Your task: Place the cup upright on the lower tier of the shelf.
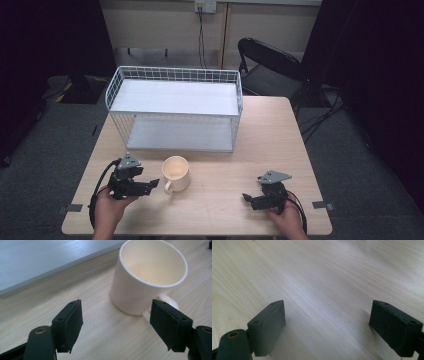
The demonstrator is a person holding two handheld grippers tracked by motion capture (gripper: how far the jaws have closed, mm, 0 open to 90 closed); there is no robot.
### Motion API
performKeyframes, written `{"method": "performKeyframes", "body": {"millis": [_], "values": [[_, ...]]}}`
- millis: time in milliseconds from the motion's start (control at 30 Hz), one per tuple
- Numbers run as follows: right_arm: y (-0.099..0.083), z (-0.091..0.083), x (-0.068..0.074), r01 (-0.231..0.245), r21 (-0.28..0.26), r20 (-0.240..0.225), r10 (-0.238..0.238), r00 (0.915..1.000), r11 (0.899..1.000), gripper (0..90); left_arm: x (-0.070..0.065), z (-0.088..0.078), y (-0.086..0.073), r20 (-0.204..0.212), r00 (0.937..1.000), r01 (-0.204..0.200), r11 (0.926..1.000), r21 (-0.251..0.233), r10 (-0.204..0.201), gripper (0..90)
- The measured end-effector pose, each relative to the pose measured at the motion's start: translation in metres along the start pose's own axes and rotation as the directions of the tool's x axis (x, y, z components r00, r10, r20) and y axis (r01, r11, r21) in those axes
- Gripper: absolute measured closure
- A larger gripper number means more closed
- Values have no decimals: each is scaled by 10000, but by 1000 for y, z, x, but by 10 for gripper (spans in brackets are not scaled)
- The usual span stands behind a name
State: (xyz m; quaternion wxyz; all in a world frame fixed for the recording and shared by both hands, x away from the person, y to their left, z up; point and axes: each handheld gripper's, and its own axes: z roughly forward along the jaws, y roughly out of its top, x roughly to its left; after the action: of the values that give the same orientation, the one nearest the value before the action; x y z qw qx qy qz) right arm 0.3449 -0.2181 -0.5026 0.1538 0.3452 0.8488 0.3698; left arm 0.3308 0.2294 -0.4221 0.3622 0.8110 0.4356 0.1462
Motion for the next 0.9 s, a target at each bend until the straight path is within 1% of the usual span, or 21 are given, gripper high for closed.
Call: {"method": "performKeyframes", "body": {"millis": [67,133,267,500,600,700,900], "values": [[0,0,0,5,-2,-4,-5,10000,10000,127,-2,0,3,59,10000,27,10000,2,-27,265],[0,0,0,7,5,5,-7,10000,10000,127,-3,-1,7,116,9999,-53,10000,-2,53,264],[0,0,0,-5,15,-5,5,10000,10000,127,-5,-1,15,162,9998,-75,10000,-54,76,263],[0,0,0,2,11,-28,-2,10000,10000,127,-10,3,28,273,9995,-156,9999,-13,157,267],[0,0,-1,10,14,-29,-9,10000,10000,127,-10,4,32,338,9994,-80,10000,-60,82,288],[1,0,0,-1,3,-23,2,10000,10000,127,-11,5,37,347,9994,-65,10000,17,65,288],[1,1,-1,2,2,-16,-2,10000,10000,127,-10,9,42,358,9993,116,9999,100,-119,296]]}}
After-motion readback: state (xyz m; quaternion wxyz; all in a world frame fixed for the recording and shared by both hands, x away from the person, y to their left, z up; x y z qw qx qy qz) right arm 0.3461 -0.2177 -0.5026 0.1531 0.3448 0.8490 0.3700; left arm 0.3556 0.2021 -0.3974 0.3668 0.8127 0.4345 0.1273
